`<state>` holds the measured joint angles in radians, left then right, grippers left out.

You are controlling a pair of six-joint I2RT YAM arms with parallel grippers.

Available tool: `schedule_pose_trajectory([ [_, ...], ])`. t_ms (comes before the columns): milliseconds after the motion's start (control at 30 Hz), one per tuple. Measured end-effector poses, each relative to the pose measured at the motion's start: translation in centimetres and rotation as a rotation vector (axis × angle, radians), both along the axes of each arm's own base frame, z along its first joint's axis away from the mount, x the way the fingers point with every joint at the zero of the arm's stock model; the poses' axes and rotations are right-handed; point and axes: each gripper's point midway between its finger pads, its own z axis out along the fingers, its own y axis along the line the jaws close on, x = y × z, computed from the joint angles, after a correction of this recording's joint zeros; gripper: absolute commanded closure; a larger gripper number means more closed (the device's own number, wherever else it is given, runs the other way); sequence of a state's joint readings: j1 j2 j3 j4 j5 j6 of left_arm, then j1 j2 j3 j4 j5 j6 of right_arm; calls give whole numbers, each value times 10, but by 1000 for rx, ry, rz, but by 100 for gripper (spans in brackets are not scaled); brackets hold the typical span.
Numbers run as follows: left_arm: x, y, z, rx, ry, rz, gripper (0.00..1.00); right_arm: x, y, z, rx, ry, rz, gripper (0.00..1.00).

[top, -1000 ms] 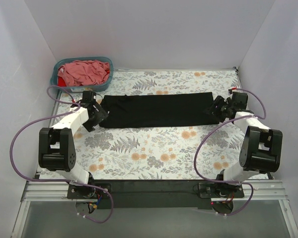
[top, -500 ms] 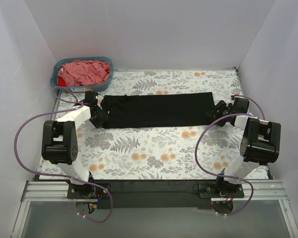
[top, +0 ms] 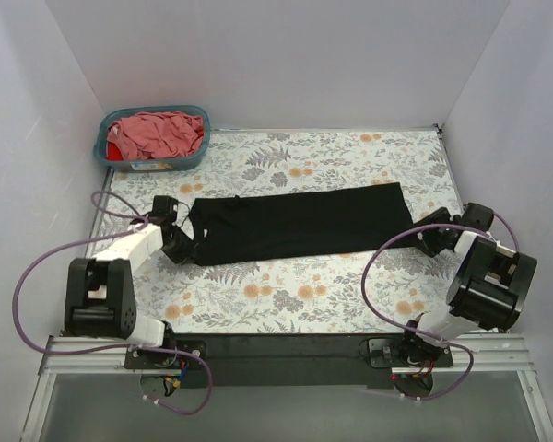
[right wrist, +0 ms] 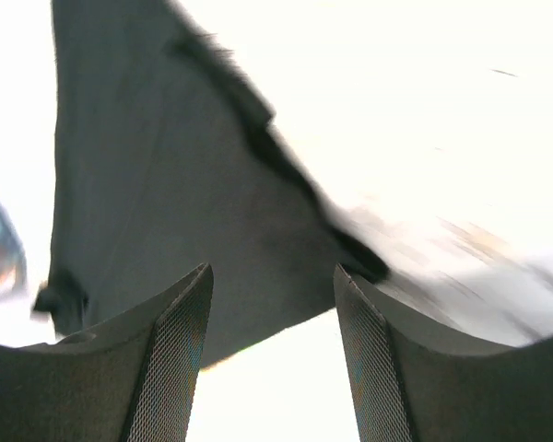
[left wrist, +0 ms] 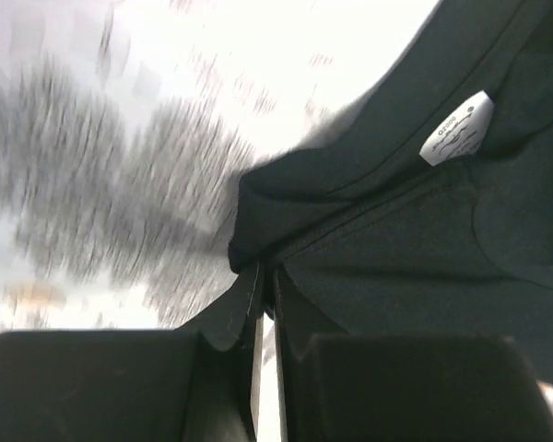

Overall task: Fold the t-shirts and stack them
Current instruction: Fold the tshirt

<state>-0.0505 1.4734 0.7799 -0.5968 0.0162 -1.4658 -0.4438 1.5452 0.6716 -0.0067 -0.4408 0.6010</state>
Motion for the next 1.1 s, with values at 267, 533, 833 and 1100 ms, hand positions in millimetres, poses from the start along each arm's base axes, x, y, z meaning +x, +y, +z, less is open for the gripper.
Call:
schedule_pose_trajectory([
  [267, -68, -17, 10, -120, 31, 5, 58, -37, -42, 23, -225, 65, -144, 35],
  [533, -22, -12, 68, -65, -168, -85, 46, 11, 80, 68, -240, -191, 367, 37],
  [833, 57, -62, 93, 31, -307, -407, 46, 25, 239, 70, -113, -316, 863, 39],
  [1100, 110, -104, 63, 90, -265, -576, 56, 34, 304, 54, -51, -333, 1035, 40],
])
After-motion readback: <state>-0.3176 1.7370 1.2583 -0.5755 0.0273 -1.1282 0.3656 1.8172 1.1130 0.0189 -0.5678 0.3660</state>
